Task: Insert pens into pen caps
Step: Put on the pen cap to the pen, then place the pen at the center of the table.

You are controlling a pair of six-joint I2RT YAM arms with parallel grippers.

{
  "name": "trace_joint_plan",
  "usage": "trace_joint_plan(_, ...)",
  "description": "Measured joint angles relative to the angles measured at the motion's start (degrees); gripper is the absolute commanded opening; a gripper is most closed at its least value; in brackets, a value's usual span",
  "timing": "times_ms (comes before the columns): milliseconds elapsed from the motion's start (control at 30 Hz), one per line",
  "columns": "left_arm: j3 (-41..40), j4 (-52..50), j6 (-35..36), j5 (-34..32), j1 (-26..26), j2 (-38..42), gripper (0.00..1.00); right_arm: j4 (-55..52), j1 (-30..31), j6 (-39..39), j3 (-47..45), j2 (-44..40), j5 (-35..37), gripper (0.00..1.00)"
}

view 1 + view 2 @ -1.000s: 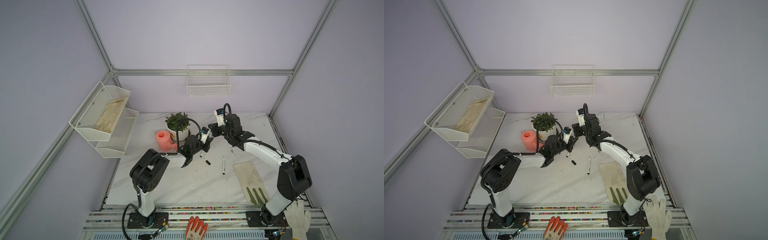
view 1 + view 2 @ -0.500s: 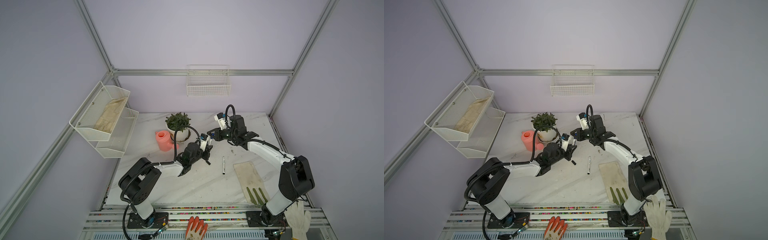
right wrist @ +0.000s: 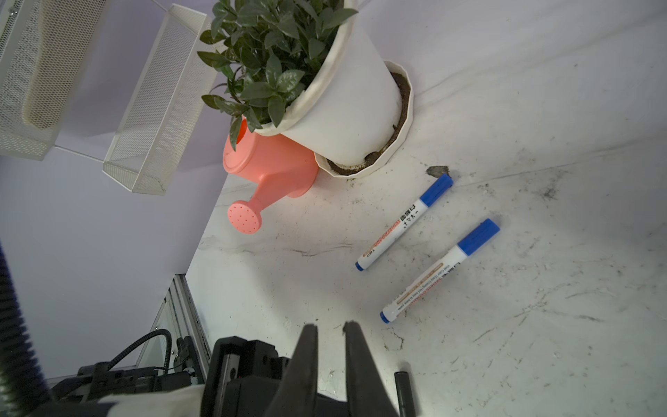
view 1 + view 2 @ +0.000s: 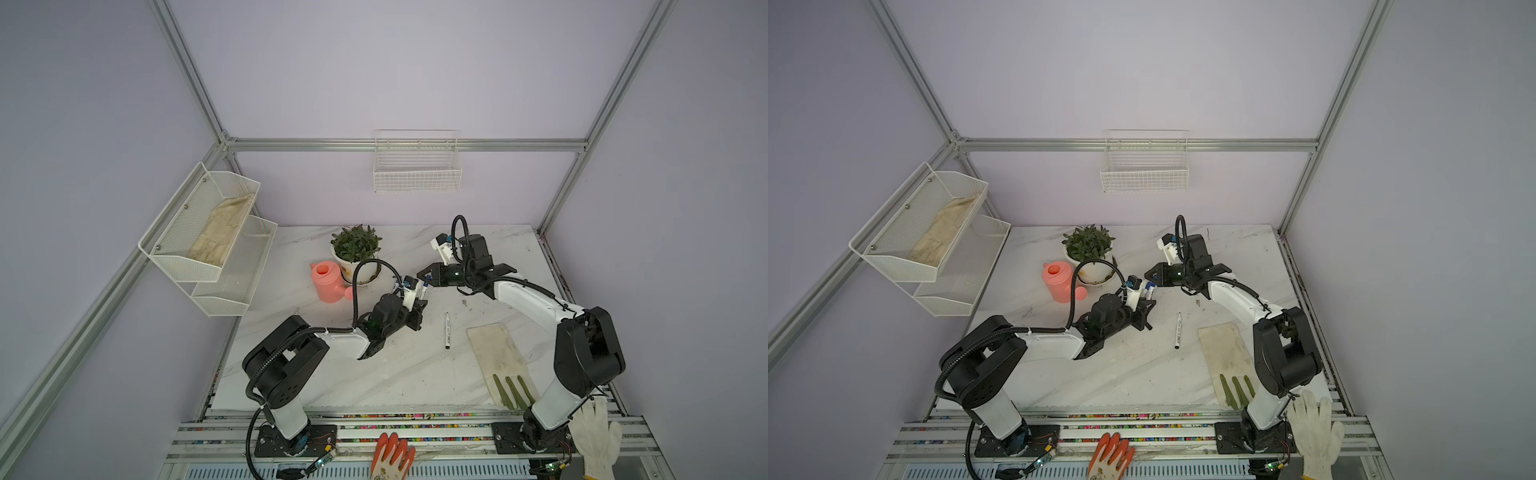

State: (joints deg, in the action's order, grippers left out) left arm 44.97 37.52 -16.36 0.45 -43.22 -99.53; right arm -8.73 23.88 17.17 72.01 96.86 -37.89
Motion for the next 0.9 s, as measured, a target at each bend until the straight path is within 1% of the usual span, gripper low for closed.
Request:
trace_joint_plan(100,0.0,3.3,-1.4,0.1,0.5,-1.6,0.0,-1.3,-0.2,1.7,0.4,0.0,0.7,0.35)
trace_joint_plan(233,0.0,7.1,-3.2,0.3,1.2,-3.3,0.0,-1.0,-0.7,4.1,1.4,-0.1,2.2,0.58)
trace_joint_plan(267,0.0,8.0,-3.8,0.3,1.4,-3.8,0.0,-1.0,-0.9,4.6,1.8,-0.1,2.8,0.62)
trace_joint_plan(300,0.0,8.5,-4.2,0.2,1.6,-4.1,0.0,-0.9,-1.1,4.8,2.2,-0.1,3.2,0.64)
trace_joint_plan(467,-1.2,10.3,-5.8,-1.1,2.2,-4.7,0.0,-0.2,-2.6,6.2,3.9,-0.5,6.4,0.66)
trace_joint_plan(567,-1.6,8.9,-6.6,-1.1,2.9,-4.5,0.0,0.0,-4.2,6.9,3.1,-1.7,8.8,0.65)
trace_joint_plan(733,-1.5,-1.5,-6.6,1.1,6.9,-1.4,0.0,-0.6,-6.5,7.6,2.0,-4.2,12.7,0.64)
trace_joint_plan(900,0.7,-16.2,-4.9,2.9,11.0,0.3,0.05,-0.6,-6.6,7.9,1.2,-5.2,13.9,0.63)
